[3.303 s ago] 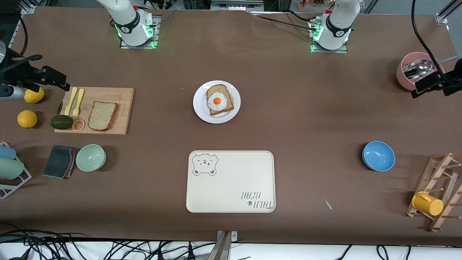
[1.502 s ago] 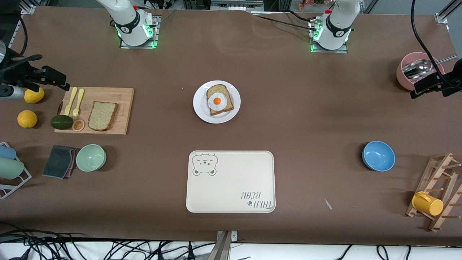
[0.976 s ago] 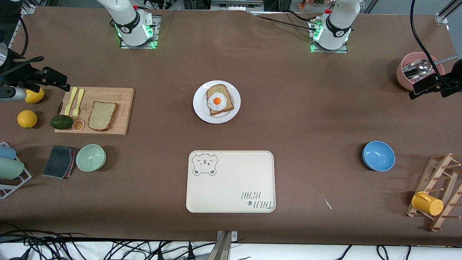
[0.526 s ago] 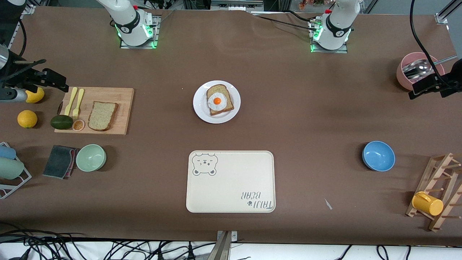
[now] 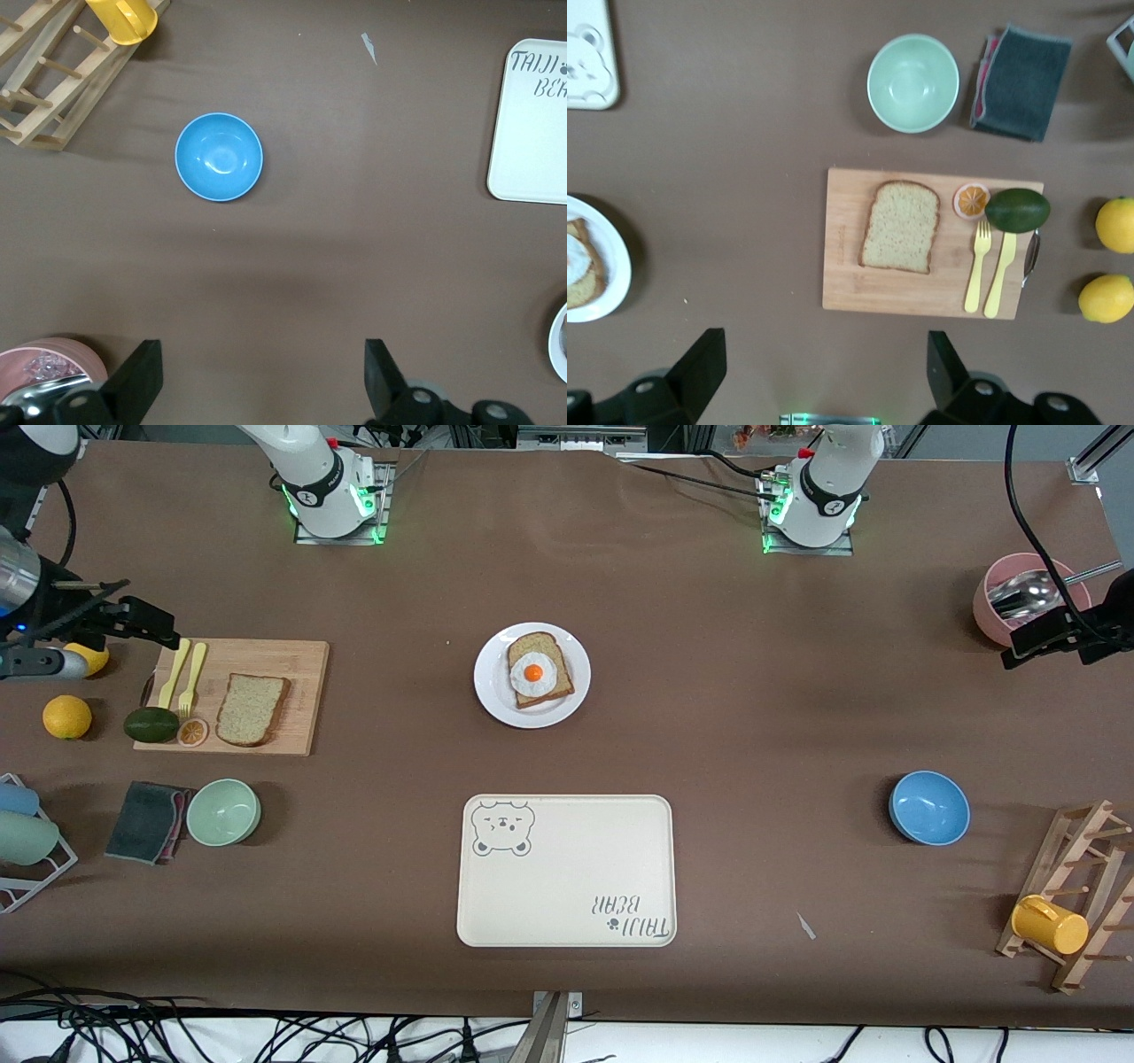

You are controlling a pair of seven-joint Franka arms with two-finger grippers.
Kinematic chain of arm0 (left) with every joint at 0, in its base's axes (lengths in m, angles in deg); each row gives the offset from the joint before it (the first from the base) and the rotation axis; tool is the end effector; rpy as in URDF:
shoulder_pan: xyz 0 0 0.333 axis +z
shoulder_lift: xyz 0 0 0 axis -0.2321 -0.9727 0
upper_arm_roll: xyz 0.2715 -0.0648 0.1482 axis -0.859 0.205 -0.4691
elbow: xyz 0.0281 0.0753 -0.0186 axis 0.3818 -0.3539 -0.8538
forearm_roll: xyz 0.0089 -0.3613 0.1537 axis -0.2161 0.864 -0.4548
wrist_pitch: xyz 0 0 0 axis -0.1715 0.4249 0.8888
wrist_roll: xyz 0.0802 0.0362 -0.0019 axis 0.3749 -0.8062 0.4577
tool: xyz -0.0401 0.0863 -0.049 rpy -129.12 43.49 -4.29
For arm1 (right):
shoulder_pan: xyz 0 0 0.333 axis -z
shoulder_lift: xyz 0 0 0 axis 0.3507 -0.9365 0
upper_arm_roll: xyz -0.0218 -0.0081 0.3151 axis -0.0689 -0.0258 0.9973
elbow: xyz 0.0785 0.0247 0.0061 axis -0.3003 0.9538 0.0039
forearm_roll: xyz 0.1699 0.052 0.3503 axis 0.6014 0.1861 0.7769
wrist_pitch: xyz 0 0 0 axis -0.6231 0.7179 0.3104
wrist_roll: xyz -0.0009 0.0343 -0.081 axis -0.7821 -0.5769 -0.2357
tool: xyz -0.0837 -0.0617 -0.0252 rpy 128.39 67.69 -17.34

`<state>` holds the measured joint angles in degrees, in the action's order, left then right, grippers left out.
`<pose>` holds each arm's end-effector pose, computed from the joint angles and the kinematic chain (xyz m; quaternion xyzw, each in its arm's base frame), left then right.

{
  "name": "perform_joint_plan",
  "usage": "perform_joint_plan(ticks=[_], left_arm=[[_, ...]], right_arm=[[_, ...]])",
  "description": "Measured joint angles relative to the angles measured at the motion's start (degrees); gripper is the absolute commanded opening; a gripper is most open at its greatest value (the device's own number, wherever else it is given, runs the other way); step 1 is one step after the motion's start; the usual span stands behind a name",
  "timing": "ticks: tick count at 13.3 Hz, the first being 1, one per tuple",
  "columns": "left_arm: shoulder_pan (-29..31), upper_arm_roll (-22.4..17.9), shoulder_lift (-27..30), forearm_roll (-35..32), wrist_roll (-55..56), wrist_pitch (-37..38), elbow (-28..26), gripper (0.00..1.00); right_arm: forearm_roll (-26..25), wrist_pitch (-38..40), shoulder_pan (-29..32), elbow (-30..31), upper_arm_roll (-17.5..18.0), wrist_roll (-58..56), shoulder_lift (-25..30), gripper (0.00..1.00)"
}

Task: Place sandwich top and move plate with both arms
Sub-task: 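Reach the right gripper to the bread slice on the board and grasp it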

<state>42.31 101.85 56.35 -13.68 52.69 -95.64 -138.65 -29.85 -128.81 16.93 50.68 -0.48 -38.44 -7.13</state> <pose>0.5738 0.0377 0.6185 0.9983 0.0491 -0.0259 0.0152 0.5607 0.0001 0.5620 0.9971 0.0179 -0.0739 0.0062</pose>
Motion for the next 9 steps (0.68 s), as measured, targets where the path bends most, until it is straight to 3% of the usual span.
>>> perform_joint_plan(ticks=[4,9], left_arm=[[0.0,0.02,-0.02,0.0,0.0,0.0,-0.07,1.0],[-0.01,0.05,-0.06,0.0,0.0,-0.01,-0.36,1.0]], right_arm=[[-1.34,-4.87,-0.02,5.04,0.05,3.7,-3.83,1.0],[-4.3,-24.6,-0.15,21.74,0.31,14.26,-6.56,0.99]])
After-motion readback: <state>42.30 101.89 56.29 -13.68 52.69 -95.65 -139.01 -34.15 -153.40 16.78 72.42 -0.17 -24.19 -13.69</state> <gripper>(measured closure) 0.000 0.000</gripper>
